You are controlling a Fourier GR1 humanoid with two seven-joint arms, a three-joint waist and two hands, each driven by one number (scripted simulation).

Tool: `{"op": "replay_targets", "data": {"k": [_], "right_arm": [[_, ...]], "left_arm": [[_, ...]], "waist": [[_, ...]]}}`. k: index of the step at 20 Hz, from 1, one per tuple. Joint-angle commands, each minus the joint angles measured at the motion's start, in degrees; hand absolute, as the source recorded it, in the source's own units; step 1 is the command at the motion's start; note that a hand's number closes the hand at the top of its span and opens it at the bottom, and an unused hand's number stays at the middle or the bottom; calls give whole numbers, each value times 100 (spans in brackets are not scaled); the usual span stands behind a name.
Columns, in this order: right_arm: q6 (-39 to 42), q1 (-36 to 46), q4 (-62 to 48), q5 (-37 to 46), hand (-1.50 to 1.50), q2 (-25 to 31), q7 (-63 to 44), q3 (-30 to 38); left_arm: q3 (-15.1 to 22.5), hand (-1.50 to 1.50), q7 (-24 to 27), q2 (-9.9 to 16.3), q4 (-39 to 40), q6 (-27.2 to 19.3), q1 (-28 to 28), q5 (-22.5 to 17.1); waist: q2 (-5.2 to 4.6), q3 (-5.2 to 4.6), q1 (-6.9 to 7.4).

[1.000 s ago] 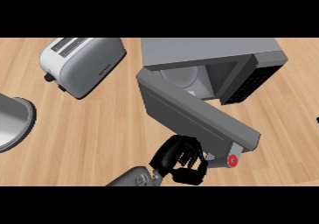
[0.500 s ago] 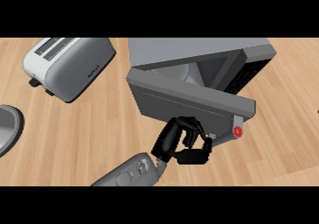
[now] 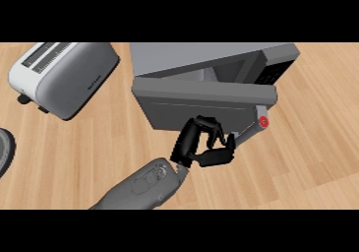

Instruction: Pick up the milk, place it into the microwave and close the microwave

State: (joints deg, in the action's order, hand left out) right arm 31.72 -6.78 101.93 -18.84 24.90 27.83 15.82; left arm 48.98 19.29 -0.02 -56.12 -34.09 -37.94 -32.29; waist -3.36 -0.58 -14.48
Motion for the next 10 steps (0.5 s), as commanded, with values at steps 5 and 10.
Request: {"op": "replay_targets", "data": {"k": [5, 10], "right_arm": [[58, 239, 26, -278, -150, 287, -304, 143], [117, 300, -17, -482, -150, 416, -451, 218]], "left_arm": [[-449, 150, 227, 2, 507, -75, -797, -604], [-634, 150, 452, 2, 625, 138, -1095, -977]], "waist": [[-56, 7, -108], [-77, 3, -147]]}}
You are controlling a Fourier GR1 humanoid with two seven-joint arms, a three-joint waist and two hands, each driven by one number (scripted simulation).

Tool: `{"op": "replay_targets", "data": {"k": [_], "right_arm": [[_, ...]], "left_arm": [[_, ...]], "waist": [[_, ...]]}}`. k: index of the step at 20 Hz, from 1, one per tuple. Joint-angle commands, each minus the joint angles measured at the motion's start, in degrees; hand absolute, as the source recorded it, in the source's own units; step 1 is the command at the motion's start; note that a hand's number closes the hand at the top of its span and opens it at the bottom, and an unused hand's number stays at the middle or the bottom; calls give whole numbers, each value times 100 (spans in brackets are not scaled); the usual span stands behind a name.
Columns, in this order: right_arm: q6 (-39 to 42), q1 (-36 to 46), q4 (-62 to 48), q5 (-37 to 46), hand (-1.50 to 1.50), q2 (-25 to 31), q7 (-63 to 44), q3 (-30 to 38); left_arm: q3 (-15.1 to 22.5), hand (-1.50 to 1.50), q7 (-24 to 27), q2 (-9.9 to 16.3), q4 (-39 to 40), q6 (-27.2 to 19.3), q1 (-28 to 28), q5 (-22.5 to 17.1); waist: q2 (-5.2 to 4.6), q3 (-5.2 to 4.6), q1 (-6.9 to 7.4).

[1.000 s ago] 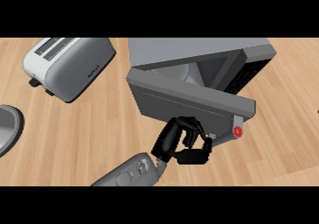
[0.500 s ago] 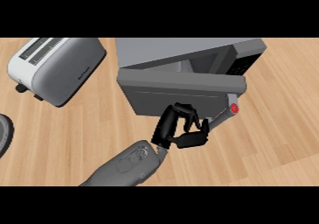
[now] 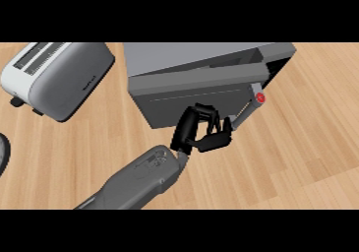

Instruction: Pick up the milk, place it into the microwave and close the microwave

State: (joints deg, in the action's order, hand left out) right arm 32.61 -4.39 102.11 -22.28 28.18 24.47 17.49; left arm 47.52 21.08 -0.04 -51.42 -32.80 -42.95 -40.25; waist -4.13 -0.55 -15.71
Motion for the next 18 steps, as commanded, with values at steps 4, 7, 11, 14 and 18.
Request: {"op": "replay_targets", "data": {"k": [4, 7, 11, 14, 18], "right_arm": [[11, 210, -130, -276, -150, 143, -161, 130], [20, 294, -150, -373, -150, 250, -226, 213], [59, 356, -211, -461, -150, 392, -289, 315], [63, 502, -290, -509, -150, 513, -347, 372], [67, 549, -408, -557, -150, 620, -415, 456]], "left_arm": [[-490, 150, 506, 4, 334, 110, -698, -390], [-494, 150, 574, 4, 492, 151, -802, -549], [-490, 150, 722, 4, 686, 239, -899, -714], [-437, 150, 783, 4, 750, 259, -1008, -848], [-420, 150, 890, 4, 835, 258, -1101, -1011]], "waist": [[-32, 9, 21], [-37, 10, -16], [-64, 12, -72], [-80, 17, -64], [-72, 25, -94]]}}
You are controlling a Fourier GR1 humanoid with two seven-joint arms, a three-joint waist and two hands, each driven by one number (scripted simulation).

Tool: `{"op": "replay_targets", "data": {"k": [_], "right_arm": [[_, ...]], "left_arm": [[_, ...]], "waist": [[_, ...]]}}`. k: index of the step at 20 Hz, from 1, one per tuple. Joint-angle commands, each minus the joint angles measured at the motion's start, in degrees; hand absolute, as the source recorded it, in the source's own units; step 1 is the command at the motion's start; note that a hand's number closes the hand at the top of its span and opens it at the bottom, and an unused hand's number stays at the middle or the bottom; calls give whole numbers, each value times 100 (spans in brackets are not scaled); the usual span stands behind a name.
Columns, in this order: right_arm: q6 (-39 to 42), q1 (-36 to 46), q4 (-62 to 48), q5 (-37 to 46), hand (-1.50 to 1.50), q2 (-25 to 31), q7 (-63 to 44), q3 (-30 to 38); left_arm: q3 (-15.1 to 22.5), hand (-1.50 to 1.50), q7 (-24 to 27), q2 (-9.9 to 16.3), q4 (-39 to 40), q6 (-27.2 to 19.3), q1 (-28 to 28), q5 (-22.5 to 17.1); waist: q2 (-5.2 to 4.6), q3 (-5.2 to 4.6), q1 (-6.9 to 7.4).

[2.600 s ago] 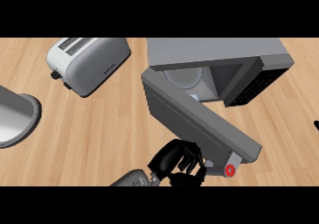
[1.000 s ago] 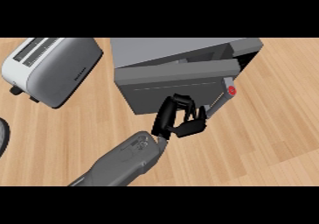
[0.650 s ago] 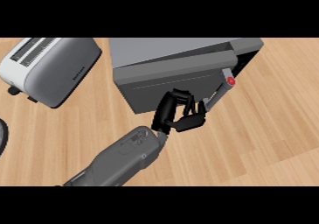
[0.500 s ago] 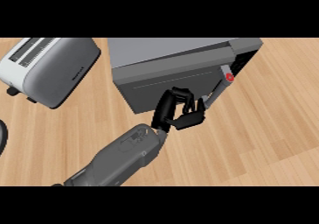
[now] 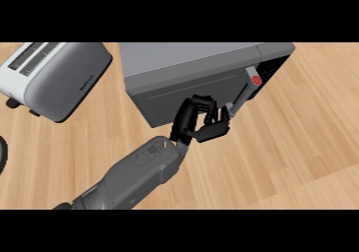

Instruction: Pick up the milk, place it into the microwave and close the microwave

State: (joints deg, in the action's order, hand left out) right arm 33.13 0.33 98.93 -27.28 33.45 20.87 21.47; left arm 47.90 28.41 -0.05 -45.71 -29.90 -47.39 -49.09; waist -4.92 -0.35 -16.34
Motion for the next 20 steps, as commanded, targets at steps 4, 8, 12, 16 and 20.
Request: {"op": "replay_targets", "data": {"k": [4, 8, 12, 16, 20], "right_arm": [[43, 179, -110, -123, -150, 241, -74, 170], [2, 337, -278, -146, -150, 357, -117, 263], [66, 480, -410, -195, -150, 482, -142, 290], [64, 562, -430, 13, -150, 748, -140, 416], [99, 645, -612, 40, -150, 883, -99, 525]], "left_arm": [[-399, 150, 302, 4, 378, 3, -574, -284], [-348, 150, 396, 4, 430, 48, -660, -382], [-286, 150, 488, 4, 413, 43, -730, -511], [-240, 150, 650, 4, 474, 30, -745, -606], [-196, 150, 677, 4, 535, 82, -818, -727]], "waist": [[5, 0, -80], [-43, 9, -21], [-57, 12, 11], [-41, 6, 5], [-53, 26, 24]]}}
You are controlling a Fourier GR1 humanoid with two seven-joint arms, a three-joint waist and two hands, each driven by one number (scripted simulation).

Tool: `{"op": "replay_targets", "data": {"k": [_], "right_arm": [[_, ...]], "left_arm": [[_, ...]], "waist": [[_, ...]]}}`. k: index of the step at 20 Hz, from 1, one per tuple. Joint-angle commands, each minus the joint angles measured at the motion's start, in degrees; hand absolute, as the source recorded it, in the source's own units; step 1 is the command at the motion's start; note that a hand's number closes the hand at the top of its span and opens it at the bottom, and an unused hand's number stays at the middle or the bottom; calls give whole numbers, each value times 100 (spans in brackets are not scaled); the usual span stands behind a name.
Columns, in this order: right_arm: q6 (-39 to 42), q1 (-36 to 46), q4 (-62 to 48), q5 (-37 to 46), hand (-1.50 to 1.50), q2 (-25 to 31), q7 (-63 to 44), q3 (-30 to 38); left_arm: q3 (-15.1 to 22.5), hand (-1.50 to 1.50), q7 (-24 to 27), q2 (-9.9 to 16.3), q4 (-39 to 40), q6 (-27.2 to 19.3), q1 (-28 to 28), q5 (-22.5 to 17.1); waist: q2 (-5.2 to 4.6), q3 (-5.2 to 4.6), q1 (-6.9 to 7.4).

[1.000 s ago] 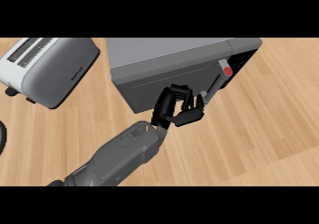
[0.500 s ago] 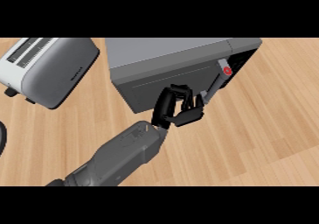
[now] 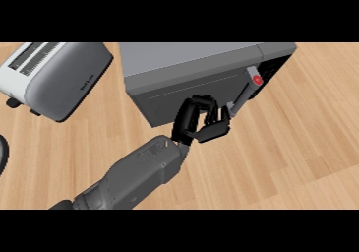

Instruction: Pick up the milk, place it into the microwave and close the microwave

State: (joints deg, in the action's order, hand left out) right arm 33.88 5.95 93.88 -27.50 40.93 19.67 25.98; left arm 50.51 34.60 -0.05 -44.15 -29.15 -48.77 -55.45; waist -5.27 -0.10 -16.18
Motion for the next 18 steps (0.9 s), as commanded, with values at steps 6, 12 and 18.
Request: {"op": "replay_targets", "data": {"k": [6, 12, 18], "right_arm": [[208, 177, -349, -97, -150, 188, 47, 60], [330, 307, -729, -341, -150, 233, 73, 166], [528, 403, -1072, -451, -150, 321, 95, 174]], "left_arm": [[-338, 150, 116, 5, 417, -30, -710, -272], [-219, 150, 254, 5, 462, -2, -712, -408], [-161, 150, 318, 5, 461, -19, -817, -564]], "waist": [[-38, 13, -16], [-43, 16, 2], [-69, 28, 22]]}}
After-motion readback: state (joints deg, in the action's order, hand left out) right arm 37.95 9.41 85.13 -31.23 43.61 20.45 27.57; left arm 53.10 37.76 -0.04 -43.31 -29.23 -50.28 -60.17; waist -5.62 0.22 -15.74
